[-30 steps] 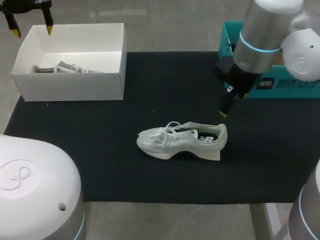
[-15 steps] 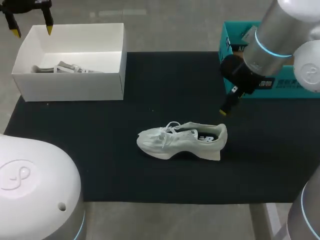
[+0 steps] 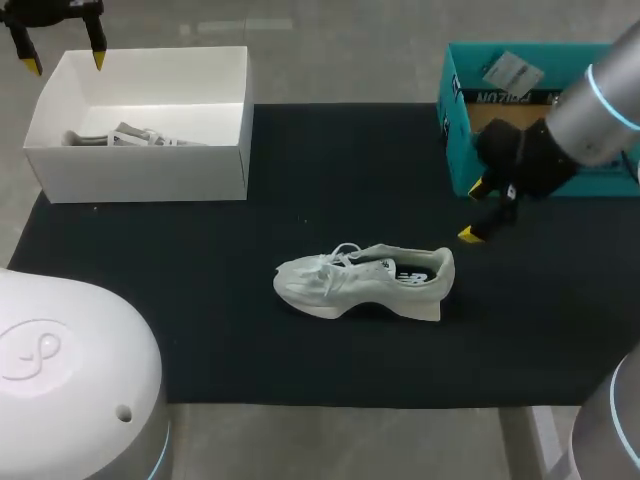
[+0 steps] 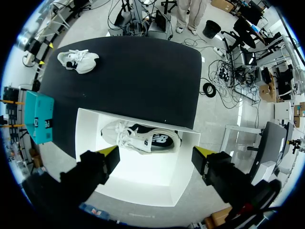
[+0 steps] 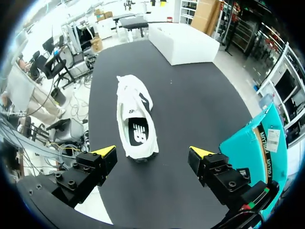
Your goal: Take the shoe out of the shoebox, open the shoe tongue, remove and reinsert the insole, then place the shoe into the shoebox
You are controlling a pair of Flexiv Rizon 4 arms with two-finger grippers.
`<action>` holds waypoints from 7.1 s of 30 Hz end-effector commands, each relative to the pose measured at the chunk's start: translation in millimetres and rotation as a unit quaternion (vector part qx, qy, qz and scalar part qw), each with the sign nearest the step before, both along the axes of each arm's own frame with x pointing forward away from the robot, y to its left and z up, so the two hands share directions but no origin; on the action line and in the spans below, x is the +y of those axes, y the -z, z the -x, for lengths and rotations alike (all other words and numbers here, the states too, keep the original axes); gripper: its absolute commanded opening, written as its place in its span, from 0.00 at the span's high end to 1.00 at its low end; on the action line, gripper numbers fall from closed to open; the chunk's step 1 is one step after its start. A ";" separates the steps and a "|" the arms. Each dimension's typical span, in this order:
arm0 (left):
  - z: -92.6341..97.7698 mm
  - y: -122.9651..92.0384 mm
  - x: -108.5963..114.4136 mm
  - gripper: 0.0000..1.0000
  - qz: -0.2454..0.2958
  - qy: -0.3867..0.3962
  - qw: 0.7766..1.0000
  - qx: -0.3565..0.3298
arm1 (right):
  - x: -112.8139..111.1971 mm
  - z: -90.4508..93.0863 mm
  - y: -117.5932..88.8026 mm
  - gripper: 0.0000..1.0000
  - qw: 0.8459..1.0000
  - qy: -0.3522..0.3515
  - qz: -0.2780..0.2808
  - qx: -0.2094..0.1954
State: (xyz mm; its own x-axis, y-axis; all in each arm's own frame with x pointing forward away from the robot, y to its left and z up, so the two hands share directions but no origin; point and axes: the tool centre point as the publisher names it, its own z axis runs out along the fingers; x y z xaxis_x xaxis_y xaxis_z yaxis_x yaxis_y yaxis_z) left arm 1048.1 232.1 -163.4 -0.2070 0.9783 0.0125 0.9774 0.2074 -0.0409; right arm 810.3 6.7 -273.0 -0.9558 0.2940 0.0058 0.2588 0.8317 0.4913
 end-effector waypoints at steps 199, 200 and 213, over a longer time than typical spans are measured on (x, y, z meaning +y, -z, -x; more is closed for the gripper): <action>80.8 27.7 -202.4 0.00 -0.027 -0.761 0.648 -0.014 | 70.2 1.5 157.1 1.00 0.943 -0.143 -0.297 -0.054; 84.1 30.7 -210.7 0.00 -0.019 -0.759 0.651 -0.008 | 70.2 1.5 157.1 1.00 0.943 -0.143 -0.297 -0.054; 122.9 58.0 -324.6 0.00 0.034 -0.724 0.689 0.009 | 70.2 1.5 157.1 1.00 0.943 -0.143 -0.297 -0.054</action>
